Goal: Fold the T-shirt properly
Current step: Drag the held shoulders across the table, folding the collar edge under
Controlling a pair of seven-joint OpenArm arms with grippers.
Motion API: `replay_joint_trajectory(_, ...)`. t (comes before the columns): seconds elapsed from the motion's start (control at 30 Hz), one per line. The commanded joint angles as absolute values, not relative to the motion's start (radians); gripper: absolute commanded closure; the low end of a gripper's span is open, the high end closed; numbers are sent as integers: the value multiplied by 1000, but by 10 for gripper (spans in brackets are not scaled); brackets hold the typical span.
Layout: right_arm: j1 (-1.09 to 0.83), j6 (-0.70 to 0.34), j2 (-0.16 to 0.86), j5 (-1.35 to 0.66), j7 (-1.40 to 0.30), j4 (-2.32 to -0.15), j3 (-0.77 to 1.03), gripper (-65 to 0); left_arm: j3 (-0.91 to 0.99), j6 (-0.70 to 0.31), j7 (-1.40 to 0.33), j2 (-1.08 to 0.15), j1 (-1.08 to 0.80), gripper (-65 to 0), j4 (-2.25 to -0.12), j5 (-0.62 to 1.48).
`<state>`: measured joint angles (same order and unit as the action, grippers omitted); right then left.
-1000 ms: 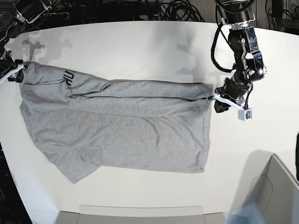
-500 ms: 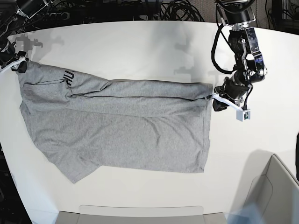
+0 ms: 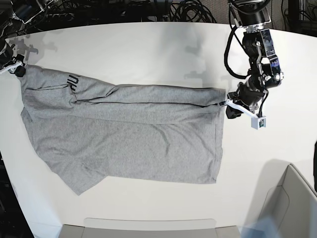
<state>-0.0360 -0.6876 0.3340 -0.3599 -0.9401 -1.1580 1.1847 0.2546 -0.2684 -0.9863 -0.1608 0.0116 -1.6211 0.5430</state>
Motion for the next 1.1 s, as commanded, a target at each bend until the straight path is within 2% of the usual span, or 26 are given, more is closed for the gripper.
replay_joint_trajectory(0.0, -12, -698, 360, -334, -943, -1156, 1185, -196, 259, -269, -967, -168, 25, -109, -1643, 553)
replay_joint_trajectory(0.1, -2, -698, 357, -325, -943, -1147, 1185, -196, 260, -269, -969, -166, 25, -122, -1643, 553)
replay_joint_trajectory(0.3, -5, -698, 360, -325, -944, -1153, 1185, -196, 259, -269, -997, -168, -1, -227, -1633, 565)
replay_joint_trajectory(0.53, -8, -698, 361, -323, -946, -1153, 1185, -196, 251, -269, -987, -191, 5, -226, -1455, 641)
replay_joint_trajectory(0.8, -15, -698, 358, -323, -946, -1153, 1185, -196, 245, -274, -995, -196, 5, -226, -1458, 642)
replay_joint_trajectory(0.97, -15, -698, 355, -323, -946, -1153, 1184, -196, 120, -274, -987, -197, 5, -226, -1457, 642)
replay_joint_trajectory(1.07, -13, -698, 355, -323, -944, -1153, 1124, -195, 87, -274, -986, -197, 5, -222, -1452, 634)
